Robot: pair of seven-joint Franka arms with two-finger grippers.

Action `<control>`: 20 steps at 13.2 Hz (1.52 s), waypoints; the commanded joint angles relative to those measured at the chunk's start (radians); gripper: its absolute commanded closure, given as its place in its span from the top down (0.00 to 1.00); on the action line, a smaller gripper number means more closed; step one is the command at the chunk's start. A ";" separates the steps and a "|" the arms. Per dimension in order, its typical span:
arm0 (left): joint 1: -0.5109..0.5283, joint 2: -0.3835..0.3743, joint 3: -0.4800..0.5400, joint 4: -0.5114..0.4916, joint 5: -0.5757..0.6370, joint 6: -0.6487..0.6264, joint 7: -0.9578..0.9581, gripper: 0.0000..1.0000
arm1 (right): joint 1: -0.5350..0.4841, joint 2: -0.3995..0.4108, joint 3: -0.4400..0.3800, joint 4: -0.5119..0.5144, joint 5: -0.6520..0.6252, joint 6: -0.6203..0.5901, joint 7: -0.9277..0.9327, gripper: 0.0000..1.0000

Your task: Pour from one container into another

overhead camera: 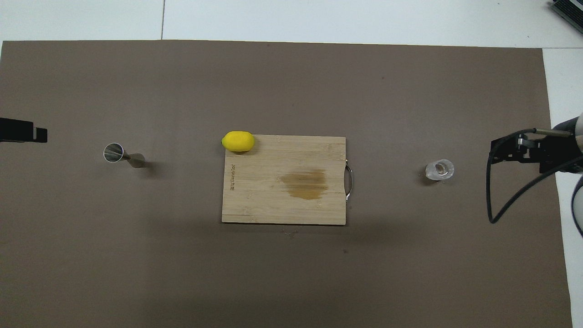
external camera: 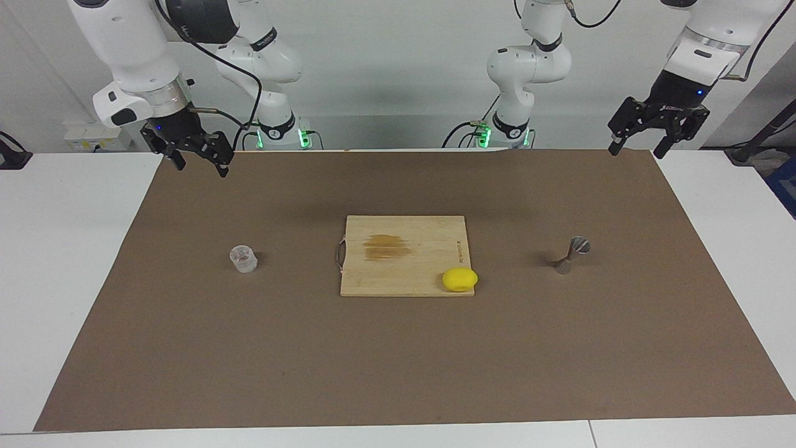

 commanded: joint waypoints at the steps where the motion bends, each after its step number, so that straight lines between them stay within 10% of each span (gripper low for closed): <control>1: 0.064 -0.005 -0.004 -0.019 -0.150 -0.050 0.169 1.00 | -0.005 -0.034 0.006 -0.039 0.010 0.013 0.024 1.00; 20: 0.314 0.169 -0.001 -0.225 -0.813 -0.072 1.458 1.00 | -0.005 -0.032 0.009 -0.039 0.010 0.008 0.042 1.00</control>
